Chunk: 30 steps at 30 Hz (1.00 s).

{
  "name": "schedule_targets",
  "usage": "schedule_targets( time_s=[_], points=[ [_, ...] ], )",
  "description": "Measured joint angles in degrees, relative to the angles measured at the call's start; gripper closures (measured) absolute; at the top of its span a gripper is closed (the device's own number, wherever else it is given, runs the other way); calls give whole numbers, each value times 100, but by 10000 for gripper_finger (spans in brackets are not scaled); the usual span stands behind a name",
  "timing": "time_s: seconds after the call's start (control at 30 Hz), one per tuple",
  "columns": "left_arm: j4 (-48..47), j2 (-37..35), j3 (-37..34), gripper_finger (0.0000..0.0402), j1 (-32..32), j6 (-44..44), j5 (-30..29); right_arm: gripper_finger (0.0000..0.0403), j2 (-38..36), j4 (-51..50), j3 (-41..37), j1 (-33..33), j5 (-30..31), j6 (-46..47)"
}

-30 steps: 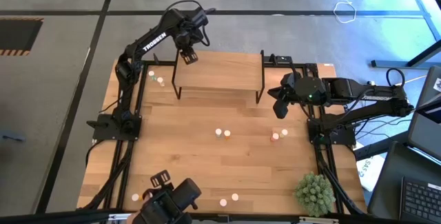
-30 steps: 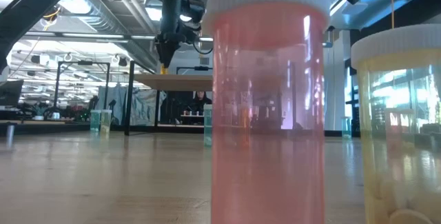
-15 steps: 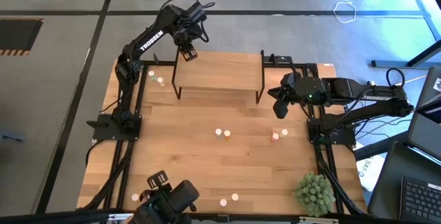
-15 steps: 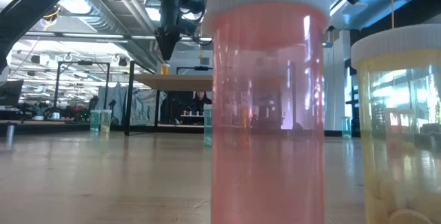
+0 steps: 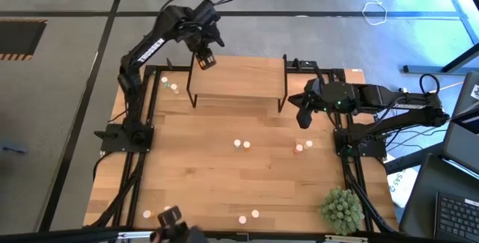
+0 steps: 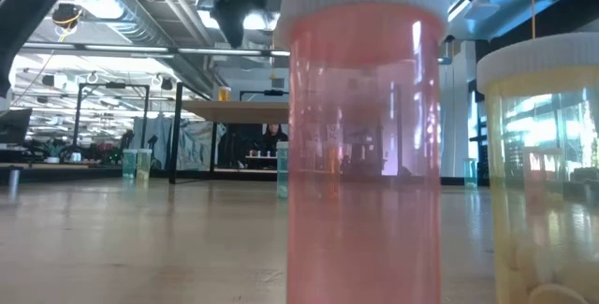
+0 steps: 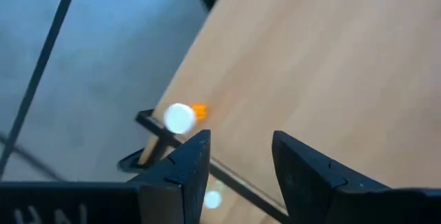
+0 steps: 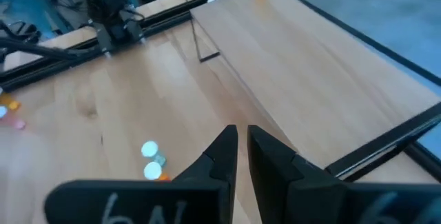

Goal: Pick and place medicine bottles onto shelf by color
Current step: Put the top right pink pill bottle on the shelf

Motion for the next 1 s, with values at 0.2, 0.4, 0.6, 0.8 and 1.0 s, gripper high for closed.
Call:
schedule_targets(
  time_s=[0.2,0.4,0.6,0.8,1.0],
  points=[
    [2,-517,0,251,-553,-254,167,364,-2,-1,0,6,-849,-378],
    [-61,-909,2,251,-1376,-907,166,397,-78,-17,0,212,-1265,-668],
    [-57,-1058,2,251,-2380,-1577,132,399,-142,-1158,417,641,-1253,-500],
    [-59,-1045,-4,251,-3324,-2318,-548,400,-118,-2264,794,1225,-1855,-147],
    [-58,-1043,-4,251,-4020,-2848,-1307,400,-54,-3295,719,1893,-2164,298]
  ],
)
